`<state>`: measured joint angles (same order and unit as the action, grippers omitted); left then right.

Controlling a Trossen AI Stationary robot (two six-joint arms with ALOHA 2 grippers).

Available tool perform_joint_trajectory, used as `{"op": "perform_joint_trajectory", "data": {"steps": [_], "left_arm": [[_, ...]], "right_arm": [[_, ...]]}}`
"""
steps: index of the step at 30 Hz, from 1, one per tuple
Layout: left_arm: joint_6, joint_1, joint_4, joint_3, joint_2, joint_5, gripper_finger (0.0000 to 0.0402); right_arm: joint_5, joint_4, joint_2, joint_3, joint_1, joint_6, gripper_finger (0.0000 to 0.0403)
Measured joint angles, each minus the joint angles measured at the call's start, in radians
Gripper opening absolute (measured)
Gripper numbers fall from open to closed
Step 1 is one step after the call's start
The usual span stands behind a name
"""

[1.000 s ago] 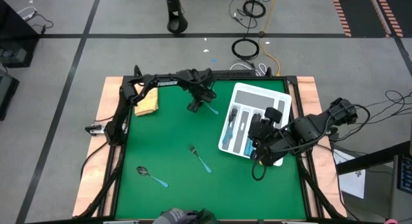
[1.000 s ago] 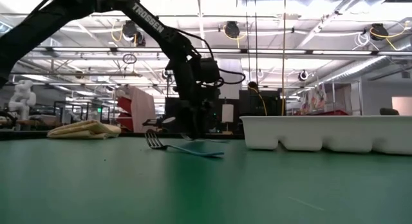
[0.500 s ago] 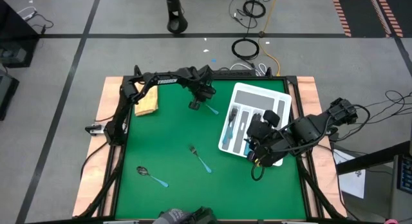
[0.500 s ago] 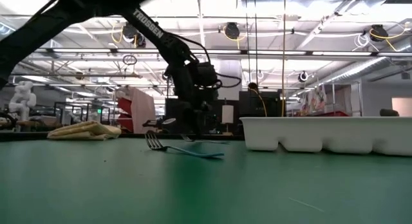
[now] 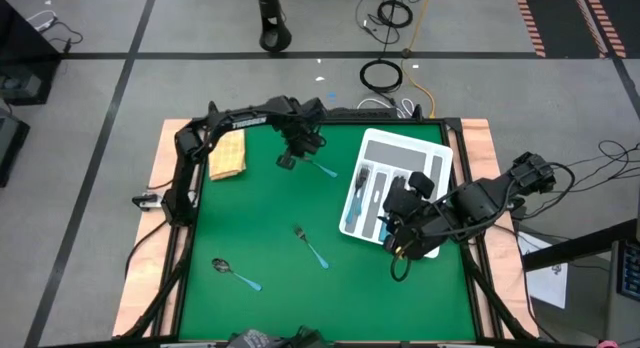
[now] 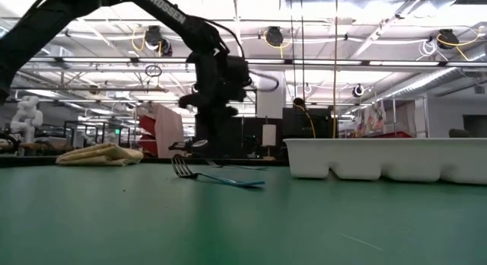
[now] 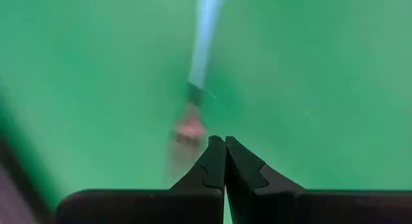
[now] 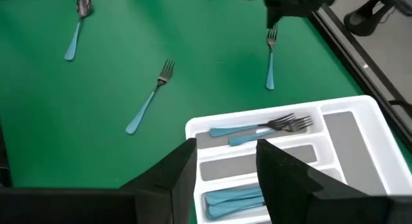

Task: Sort silverware
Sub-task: Put the top blue fork into the tray

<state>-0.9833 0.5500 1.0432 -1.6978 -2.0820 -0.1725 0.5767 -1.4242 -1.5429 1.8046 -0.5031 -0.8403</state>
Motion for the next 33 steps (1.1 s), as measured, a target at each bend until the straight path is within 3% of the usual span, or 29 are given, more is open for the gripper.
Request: {"op": "perform_joint_trajectory", "data": {"steps": [5,11,18,23,26,30,33], "left_arm": [[-0.012,-0.001,-0.095,-0.003,0.003,0.043,0.0018],[-0.006,0.002,-0.102,-0.003,-0.005,0.042,0.0071],[0.009,0.006,-0.139,0.003,-0.029,-0.017,0.0157],[0.027,0.011,-0.147,0.003,-0.053,-0.009,0.0187],[0.206,0.019,-0.105,0.003,-0.054,0.009,0.0189],[0.634,0.062,-0.11,-0.01,-0.035,-0.009,0.0189],[0.813,0.099,-0.108,-0.012,0.0,-0.035,0.0189]], "right_arm": [[-0.001,-0.006,0.0,0.0,-0.004,0.09,0.0148],[0.003,-0.01,0.0,0.0,-0.004,0.173,0.0148],[0.154,-0.005,0.0,0.0,0.02,0.175,0.0148],[0.174,0.0,0.0,0.0,0.037,0.125,0.0148],[0.174,0.0,0.0,0.0,0.039,0.076,0.0148],[0.174,-0.001,0.0,0.0,0.036,0.028,0.0148],[0.167,-0.001,0.0,0.0,0.033,-0.002,0.0148]]}}
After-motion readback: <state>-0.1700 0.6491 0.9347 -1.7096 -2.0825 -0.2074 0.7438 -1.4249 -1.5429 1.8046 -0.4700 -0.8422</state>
